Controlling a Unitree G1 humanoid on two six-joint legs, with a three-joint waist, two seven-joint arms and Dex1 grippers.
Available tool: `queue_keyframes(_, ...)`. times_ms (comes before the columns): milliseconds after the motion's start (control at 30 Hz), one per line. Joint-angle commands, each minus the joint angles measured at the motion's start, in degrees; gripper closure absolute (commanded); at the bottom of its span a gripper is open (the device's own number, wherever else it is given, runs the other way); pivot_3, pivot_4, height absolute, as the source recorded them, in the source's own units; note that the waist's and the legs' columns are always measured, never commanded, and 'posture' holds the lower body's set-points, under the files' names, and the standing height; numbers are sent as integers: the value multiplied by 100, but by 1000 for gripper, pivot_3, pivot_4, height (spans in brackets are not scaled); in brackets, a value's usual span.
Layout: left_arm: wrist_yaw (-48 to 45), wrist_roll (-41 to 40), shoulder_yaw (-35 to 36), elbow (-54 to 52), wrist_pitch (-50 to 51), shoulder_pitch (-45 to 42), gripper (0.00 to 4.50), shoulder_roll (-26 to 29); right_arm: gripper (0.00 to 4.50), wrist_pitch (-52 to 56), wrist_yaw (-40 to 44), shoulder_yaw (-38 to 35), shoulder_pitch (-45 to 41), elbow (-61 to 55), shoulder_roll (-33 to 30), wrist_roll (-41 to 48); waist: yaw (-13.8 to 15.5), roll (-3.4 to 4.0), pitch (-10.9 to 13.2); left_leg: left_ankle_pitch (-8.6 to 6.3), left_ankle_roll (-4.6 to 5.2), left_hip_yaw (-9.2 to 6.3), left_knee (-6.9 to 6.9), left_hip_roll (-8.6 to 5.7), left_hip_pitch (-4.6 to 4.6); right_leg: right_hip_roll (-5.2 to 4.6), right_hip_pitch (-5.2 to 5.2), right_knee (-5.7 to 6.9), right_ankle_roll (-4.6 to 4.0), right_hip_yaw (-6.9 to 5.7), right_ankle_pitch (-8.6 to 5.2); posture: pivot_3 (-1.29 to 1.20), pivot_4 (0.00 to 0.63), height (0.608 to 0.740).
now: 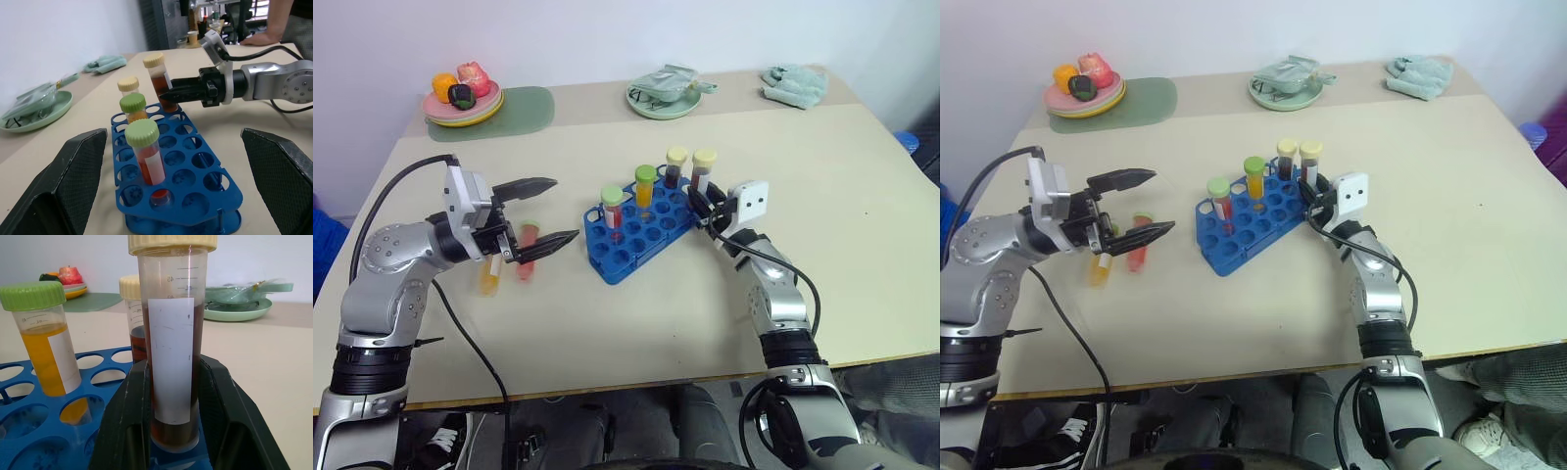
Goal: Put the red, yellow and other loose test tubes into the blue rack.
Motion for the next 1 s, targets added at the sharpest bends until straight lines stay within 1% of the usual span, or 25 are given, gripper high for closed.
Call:
queue_keyframes(33, 42, -46, 196, -190, 0, 12, 0, 90, 1931, 64, 198, -3, 48, -310, 42, 269, 1, 0, 0, 0, 0, 0, 0, 0, 0, 0, 0, 0, 0, 0, 0, 0, 150, 740)
queue_keyframes(133, 66, -35, 180, -190, 4, 0, 0, 73, 444, 35, 163, -4, 10, -333, -51, 179, 3, 0, 0, 0, 0, 0, 0, 0, 0, 0, 0, 0, 0, 0, 0, 0, 150, 740)
queue_keyframes(167, 78, -24, 171, -192, 3, 0, 0, 66, 35, 24, 191, -8, 4, -342, -98, 166, 7, 0, 0, 0, 0, 0, 0, 0, 0, 0, 0, 0, 0, 0, 0, 0, 150, 740)
queue_keyframes(300, 108, 5, 152, -191, -3, 17, 0, 62, 35, 102, 376, -36, 32, -455, -318, 215, 8, 0, 0, 0, 0, 0, 0, 0, 0, -1, 0, 0, 0, 0, 0, 0, 150, 740)
queue_keyframes(433, 187, 18, 188, -203, 16, 67, 0, 93, 35, 207, 725, -31, 134, -824, -651, 315, 8, 0, 0, 0, 0, 0, 0, 0, 0, 0, 0, 0, 0, 0, 0, 0, 150, 740)
queue_keyframes(500, 269, 52, 211, -228, 124, 115, 0, 174, 35, 423, 1143, -29, 262, -1073, -997, 446, 13, 1, 0, 0, 0, 1, 0, 0, 0, -1, 0, 0, 0, 0, 0, 0, 150, 740)
queue_keyframes(567, 304, -8, 294, -282, 217, 190, 0, 248, 35, 855, 1610, -152, 417, -1380, -1406, 796, 40, 0, 0, 0, 0, 0, 0, 0, -1, -1, 0, -1, 0, 0, 0, 0, 150, 740)
queue_keyframes(700, 452, -3, 476, -388, 378, 350, 0, 438, 35, 1530, 2622, -370, 690, -1831, -2475, 1334, 58, 1, 1, -1, 2, 1, 1, -1, -2, -1, 4, -4, 0, 0, 0, 0, 150, 740)
queue_keyframes(833, 640, -23, 727, -519, 704, 502, 0, 710, 35, 2282, 3495, -614, 549, -2193, -3427, 1979, 57, 4, 3, -2, 3, 3, 0, 2, -1, -1, 5, -5, 0, 1, 0, 0, 150, 740)
queue_keyframes(900, 760, -18, 835, -569, 979, 593, 0, 907, 35, 2569, 3900, -610, 476, -2462, -3805, 2248, 38, 4, 3, -2, 3, 5, -2, 5, 0, 0, 4, -5, 0, 1, 0, 0, 150, 740)
queue_keyframes(967, 885, 33, 995, -674, 929, 668, 0, 948, 35, 2776, 4358, -524, 437, -2709, -4162, 2430, 55, 4, 3, -3, 3, 7, -4, 9, 0, 2, 4, -7, 0, 1, 0, 0, 150, 740)
queue_keyframes(1000, 1173, -309, 1185, -793, 1400, 644, 0, 933, 35, 2813, 4484, -483, 370, -2786, -4236, 2483, 64, 2, 4, -3, 3, 7, -4, 9, 1, 2, 5, -7, 0, 1, 0, 0, 150, 740)
